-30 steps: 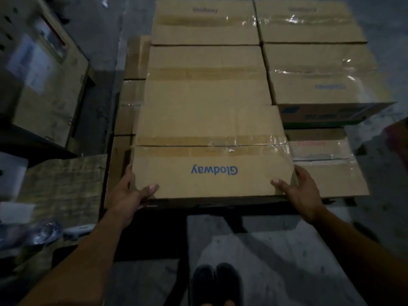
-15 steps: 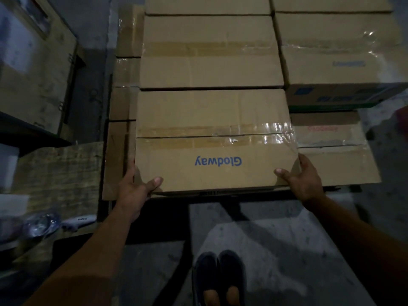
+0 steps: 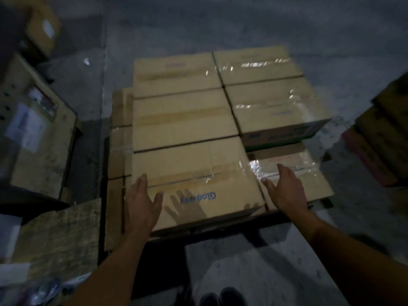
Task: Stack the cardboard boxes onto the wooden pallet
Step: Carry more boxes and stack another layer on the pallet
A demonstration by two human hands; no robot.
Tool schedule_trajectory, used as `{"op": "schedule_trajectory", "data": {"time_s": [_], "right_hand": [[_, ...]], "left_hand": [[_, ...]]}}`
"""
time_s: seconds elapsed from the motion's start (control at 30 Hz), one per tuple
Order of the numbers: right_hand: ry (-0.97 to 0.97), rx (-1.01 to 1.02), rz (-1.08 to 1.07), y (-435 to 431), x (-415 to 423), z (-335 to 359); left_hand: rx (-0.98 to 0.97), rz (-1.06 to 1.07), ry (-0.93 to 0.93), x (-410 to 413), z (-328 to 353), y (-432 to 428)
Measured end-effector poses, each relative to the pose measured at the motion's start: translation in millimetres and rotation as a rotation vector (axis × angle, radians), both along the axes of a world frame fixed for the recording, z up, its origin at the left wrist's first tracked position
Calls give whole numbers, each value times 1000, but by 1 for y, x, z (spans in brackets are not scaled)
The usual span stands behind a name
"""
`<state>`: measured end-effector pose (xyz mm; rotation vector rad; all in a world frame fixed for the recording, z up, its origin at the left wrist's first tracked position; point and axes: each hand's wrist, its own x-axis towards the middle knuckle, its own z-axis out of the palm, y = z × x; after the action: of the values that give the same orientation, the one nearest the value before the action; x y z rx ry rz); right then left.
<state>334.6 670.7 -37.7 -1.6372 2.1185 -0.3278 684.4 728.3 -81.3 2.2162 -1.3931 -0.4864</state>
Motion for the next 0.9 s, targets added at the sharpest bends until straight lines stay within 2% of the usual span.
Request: {"op": "schedule_trajectory", "data": {"time_s": [0.2, 0.3, 0.43, 0.63, 0.9], "right_hand": [[19, -237, -169, 2, -69, 136], [48, -377, -288, 18, -124, 203], [78, -493, -492, 48, -209, 262], [85, -495, -749, 129, -359, 297], [90, -496, -962, 229, -557, 291]], "left_hand": [[-196, -204, -88, -71, 160, -54], [-339, -354, -110, -130, 239, -75], [-445, -553, -112, -229, 305, -100], [-492, -828, -41, -418, 345, -91], [-464, -1094, 66, -677, 344, -47]]}}
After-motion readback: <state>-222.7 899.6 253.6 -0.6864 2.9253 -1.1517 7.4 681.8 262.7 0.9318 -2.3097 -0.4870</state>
